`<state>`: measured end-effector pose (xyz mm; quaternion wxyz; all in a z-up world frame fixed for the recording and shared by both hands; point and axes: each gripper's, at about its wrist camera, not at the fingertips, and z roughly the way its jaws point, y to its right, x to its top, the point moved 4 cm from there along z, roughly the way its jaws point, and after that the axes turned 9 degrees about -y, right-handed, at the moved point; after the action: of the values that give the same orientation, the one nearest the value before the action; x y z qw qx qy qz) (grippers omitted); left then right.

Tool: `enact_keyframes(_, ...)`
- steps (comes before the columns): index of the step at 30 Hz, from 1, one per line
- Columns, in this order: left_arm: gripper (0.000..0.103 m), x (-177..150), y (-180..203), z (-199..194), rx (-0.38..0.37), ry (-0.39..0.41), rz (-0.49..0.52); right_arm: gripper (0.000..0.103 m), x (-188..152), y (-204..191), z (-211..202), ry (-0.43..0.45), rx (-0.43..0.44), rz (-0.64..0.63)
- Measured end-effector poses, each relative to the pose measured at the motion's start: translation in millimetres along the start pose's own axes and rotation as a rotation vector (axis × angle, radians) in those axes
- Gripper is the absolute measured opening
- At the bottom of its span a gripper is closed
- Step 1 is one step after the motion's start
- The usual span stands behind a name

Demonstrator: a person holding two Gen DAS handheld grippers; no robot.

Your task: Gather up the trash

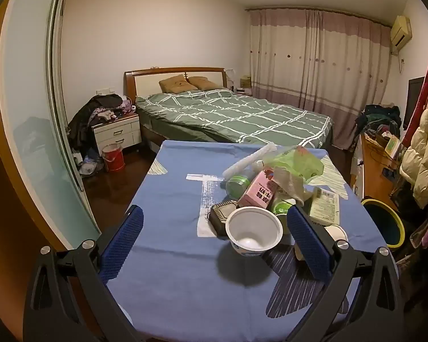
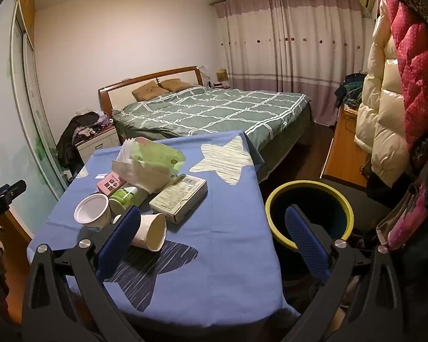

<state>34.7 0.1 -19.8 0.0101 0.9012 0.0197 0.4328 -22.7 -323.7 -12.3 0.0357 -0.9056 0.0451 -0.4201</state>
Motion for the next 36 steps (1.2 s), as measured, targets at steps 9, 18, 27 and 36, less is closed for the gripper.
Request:
enact_keyframes(9, 0.099, -1.1, 1.0, -0.2, 0.001, -0.002, 0.007, 0.097, 0.4, -0.2, 2.1, -0.003, 0.009, 0.000)
enact_keyframes(18, 0.099, 2.5, 2.6, -2.9, 0.001, -0.007, 0.011, 0.097, 0.3, -0.4, 4.5, -0.007, 0.009, 0.003)
enact_keyframes(27, 0.099, 1.1, 3.1, -2.9, 0.001, -0.008, 0.011, 0.097, 0.8, -2.1, 5.1, -0.010, 0.009, 0.004)
enact_keyframes(36, 0.099, -4.0, 4.1, 4.9, -0.003, -0.015, 0.011, 0.097, -0.9, -3.5, 10.6, -0.018, 0.007, 0.006)
